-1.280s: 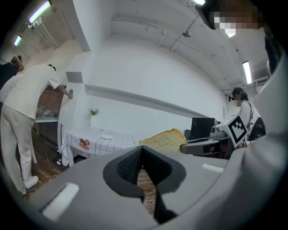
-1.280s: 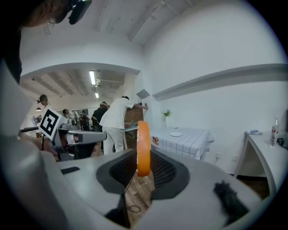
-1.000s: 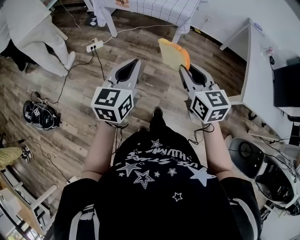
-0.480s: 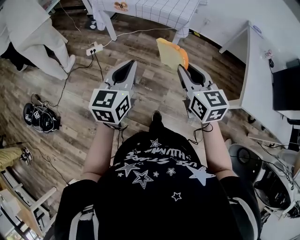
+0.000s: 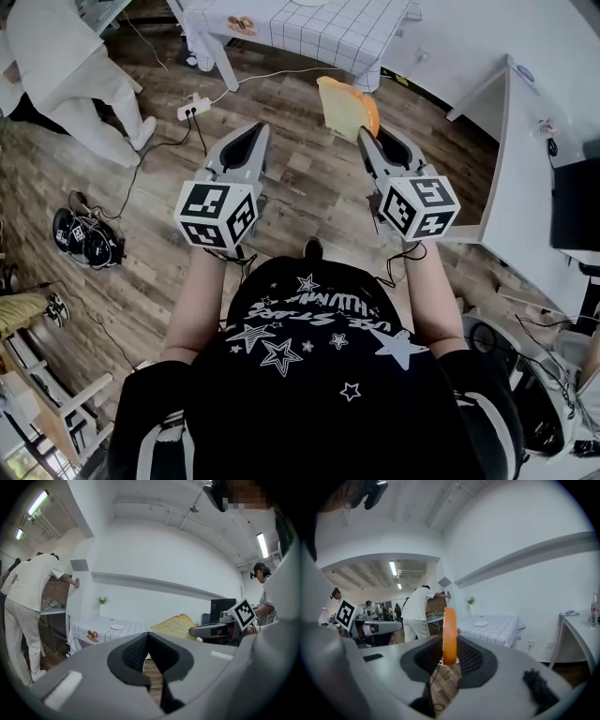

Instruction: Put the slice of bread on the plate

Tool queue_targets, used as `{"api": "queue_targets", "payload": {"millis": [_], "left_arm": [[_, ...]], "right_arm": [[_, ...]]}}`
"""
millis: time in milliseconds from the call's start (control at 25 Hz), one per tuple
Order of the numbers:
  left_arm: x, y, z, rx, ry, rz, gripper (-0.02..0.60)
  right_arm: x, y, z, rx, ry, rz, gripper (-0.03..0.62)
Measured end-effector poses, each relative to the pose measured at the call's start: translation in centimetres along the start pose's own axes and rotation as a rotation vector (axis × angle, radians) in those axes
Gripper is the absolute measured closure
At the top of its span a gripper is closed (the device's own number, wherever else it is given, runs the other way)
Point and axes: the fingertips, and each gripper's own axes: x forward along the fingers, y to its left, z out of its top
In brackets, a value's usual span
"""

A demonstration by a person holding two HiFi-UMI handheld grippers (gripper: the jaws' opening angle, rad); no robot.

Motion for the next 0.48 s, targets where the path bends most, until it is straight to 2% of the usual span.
{"api": "queue_targets", "payload": {"millis": [280,480], "left_arm": [[1.6,0.8,0.8,0.007,-0.012,0.045,0.573],[2.5,1.6,0.6,0.009,0.004,0.042,0.573]], "right_arm": [[1.8,-2.4,0.8,0.016,-0.016,0.024,0.499],[3.4,-2.9,0.6,0.031,-0.006,0.030,0.499]]}}
